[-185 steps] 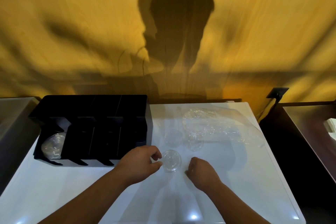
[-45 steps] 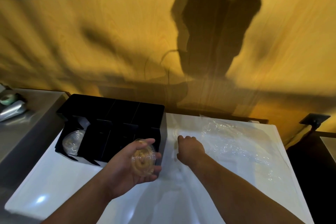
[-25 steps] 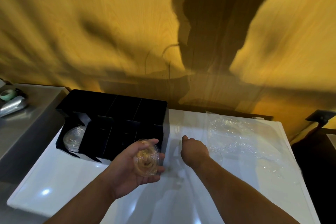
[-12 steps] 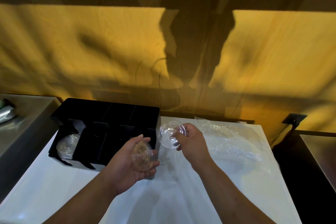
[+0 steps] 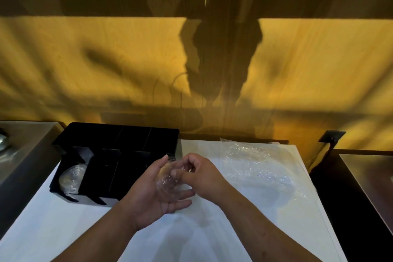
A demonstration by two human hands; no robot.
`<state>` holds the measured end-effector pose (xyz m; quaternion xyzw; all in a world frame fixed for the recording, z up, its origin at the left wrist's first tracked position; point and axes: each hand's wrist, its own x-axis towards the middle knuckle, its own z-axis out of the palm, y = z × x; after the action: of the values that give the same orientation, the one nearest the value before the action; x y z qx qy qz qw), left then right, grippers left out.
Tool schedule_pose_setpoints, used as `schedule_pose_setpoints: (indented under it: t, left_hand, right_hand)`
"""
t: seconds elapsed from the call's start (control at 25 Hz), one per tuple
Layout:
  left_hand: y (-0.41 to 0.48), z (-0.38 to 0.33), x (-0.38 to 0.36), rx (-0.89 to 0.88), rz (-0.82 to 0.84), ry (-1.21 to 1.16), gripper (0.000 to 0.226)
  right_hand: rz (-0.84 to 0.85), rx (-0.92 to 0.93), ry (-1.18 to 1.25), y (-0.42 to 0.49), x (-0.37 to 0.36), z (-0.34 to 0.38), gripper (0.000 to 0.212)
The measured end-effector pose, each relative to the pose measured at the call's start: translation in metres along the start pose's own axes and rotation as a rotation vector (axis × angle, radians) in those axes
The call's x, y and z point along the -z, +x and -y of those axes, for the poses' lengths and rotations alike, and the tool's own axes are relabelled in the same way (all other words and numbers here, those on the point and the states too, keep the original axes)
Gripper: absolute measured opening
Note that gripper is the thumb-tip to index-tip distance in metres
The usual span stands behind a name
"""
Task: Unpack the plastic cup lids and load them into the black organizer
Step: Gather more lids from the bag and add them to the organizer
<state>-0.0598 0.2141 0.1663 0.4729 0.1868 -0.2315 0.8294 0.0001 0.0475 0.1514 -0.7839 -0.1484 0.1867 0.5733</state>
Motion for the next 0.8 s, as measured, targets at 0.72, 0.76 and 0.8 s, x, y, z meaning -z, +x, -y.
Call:
schedule_pose_setpoints:
  t: [0.72,0.76,0.8]
  left_hand:
    - [0.000,-0.029,0.019,-0.075,-0.103,-0.129,0.052]
    - [-0.002,-0.031,0.021,-0.077,-0.104,-0.132,0.053]
    - [-0.003,-0.033,0.022,-0.076,-0.101,-0.139,0.054]
  right_hand:
    - [-0.211,-0.047,-0.709,0.129,0.027,-0.074,0.037]
    - [-0.159,-0.064,-0.773,0.136,0.024,-0.083,0.045]
    - [-0.106,-0.085,-0.837,0.141,0.022,-0.091,0.054]
